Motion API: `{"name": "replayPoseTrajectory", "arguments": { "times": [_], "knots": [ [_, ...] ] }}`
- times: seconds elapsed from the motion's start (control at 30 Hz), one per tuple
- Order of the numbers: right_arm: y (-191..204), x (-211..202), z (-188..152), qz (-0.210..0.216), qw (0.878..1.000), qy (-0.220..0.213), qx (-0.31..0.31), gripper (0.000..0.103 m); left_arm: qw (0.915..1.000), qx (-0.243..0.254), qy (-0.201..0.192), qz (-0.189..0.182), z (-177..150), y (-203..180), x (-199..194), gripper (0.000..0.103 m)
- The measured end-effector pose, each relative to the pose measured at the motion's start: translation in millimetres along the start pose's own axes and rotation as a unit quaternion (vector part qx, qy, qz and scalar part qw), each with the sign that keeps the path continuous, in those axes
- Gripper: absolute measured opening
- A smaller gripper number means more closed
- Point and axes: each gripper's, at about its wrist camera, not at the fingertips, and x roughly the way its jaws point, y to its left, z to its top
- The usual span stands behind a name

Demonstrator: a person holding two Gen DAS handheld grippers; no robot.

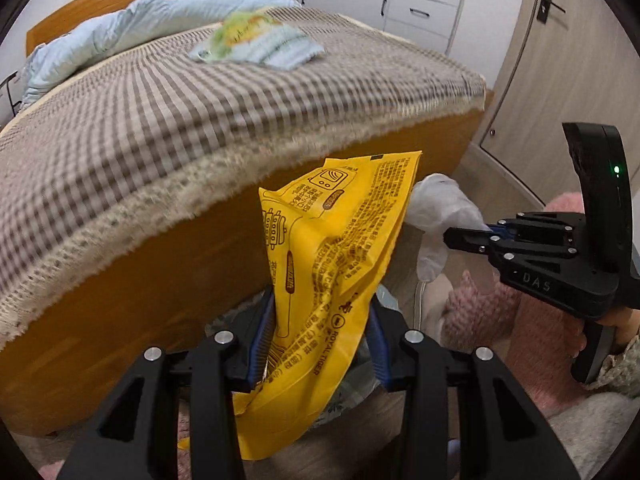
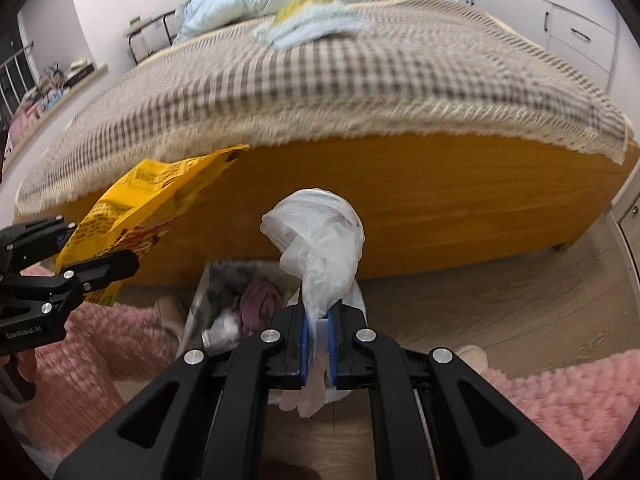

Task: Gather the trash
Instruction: 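Carry the yellow packet and clear wrap down to the floor bin, then open the left tool to drop the yellow packet while the right releases the wrap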

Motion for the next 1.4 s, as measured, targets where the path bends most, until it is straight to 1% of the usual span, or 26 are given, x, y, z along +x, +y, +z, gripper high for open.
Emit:
{"name": "replayPoseTrajectory", "arguments": {
  "times": [0.17,0.3,0.37,0.47,0.57,0.73,0.8,0.97,1.07,1.17,1.3,1.4],
  "knots": [
    [2,29,-16,0.006,0.999,0.029,-0.012,0.008,0.9993,0.011,0.034,0.008,-11,1,33,0.039],
    [4,57,-23,0.019,0.998,0.063,-0.020,0.008,0.9979,0.020,0.062,0.008,-24,3,62,0.039],
    [4,74,-24,0.021,0.996,0.084,-0.020,0.008,0.9950,0.030,0.096,0.004,-29,3,81,0.039],
    [4,95,-29,0.027,0.993,0.118,-0.013,0.008,0.9916,0.041,0.123,0.004,-30,3,101,0.039],
    [4,117,-31,0.028,0.989,0.146,-0.008,0.007,0.9882,0.038,0.148,0.003,-31,7,127,0.039],
    [2,141,-32,0.029,0.985,0.169,-0.003,0.008,0.9821,0.021,0.187,0.010,-42,20,173,0.039],
    [2,150,-34,0.026,0.984,0.178,-0.003,0.008,0.9790,0.021,0.202,0.017,-45,22,184,0.039],
    [5,165,-34,0.033,0.982,0.187,0.008,0.007,0.9746,0.018,0.222,0.028,-46,24,204,0.039],
    [4,171,-33,0.032,0.981,0.190,0.007,0.007,0.9731,0.010,0.229,0.025,-47,24,209,0.039],
    [6,174,-32,0.031,0.980,0.196,0.006,0.007,0.9697,0.005,0.243,0.022,-51,27,211,0.039],
    [1,179,-35,0.022,0.978,0.207,0.011,0.008,0.9664,0.011,0.256,0.022,-54,28,215,0.039],
    [2,181,-38,0.011,0.975,0.222,0.012,0.007,0.9654,0.026,0.259,0.017,-55,23,213,0.039]
  ]
}}
